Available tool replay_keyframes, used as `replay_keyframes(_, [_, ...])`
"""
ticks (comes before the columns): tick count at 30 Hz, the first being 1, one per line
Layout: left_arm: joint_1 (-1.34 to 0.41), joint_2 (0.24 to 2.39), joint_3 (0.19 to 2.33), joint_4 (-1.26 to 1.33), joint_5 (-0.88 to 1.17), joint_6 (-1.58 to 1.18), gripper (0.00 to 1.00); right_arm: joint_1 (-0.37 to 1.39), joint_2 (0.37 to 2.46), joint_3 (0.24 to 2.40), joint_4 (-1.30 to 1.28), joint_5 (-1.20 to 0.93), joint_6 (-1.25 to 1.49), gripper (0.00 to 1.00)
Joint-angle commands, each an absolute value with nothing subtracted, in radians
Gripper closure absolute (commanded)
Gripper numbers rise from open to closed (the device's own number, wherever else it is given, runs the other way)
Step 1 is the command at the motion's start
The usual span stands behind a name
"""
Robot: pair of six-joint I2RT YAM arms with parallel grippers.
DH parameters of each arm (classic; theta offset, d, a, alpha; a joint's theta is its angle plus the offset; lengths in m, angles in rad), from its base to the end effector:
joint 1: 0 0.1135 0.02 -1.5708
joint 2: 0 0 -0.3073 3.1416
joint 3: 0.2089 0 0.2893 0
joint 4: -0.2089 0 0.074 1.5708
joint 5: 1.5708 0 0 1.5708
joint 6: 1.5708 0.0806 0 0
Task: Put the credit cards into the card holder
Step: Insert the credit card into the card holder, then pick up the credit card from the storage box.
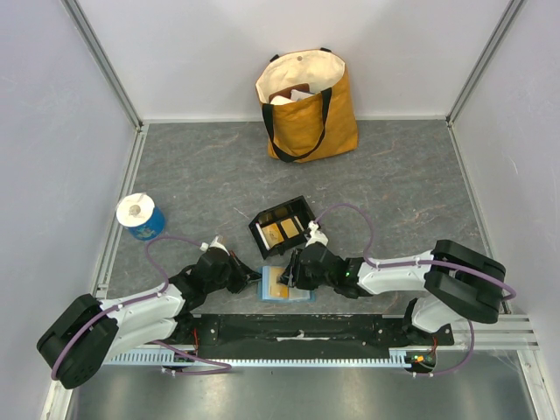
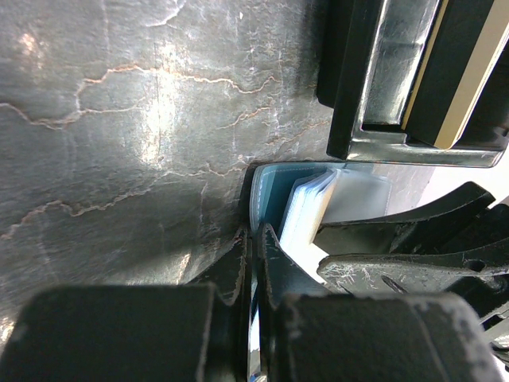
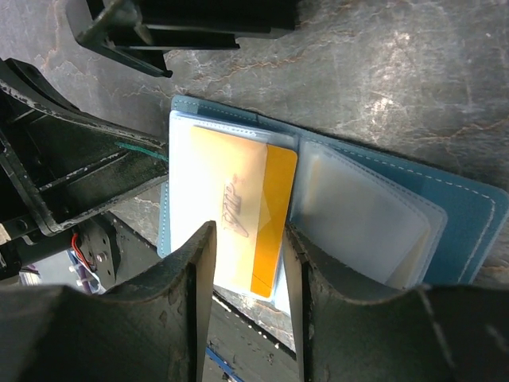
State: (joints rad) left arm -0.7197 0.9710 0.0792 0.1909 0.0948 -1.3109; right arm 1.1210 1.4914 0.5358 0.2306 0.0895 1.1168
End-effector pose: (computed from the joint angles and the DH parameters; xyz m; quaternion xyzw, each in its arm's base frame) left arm 0.1370 -0.1302 0.0851 -0.2448 0.8724 -0.3803 0.1855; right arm 0.1471 0.2881 0.1210 0.0165 0.9110 0.3510 0.2157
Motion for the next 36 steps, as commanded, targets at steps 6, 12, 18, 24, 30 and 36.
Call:
replay_keyframes(6, [-0.723,0.999,0.032,0.118,0.077,-1.249,0.98,1.124,1.548,0.624,0.308,0.02,1.036,0.62])
replay_keyframes(12, [-0.722,0.997,0.031,0.12,0.074,-1.255,0.98,1.126,1.54,0.626,0.362,0.003,1.005,0.73])
replay_keyframes(18, [-0.722,0.989,0.032,0.12,0.066,-1.266,0.98,1.124,1.453,0.649,0.171,0.104,0.956,0.5])
replay_keyframes(24, [-0.724,0.966,0.041,0.115,0.06,-1.276,0.98,1.124,1.275,0.71,0.003,0.222,0.844,0.4])
replay_keyframes(30, [-0.721,0.965,0.058,0.11,0.049,-1.281,0.98,1.037,1.346,0.908,-0.095,0.193,0.718,0.3])
replay_keyframes(36, [-0.721,0.966,0.072,0.109,0.051,-1.273,0.98,0.944,1.58,1.143,-0.179,0.089,0.631,0.24])
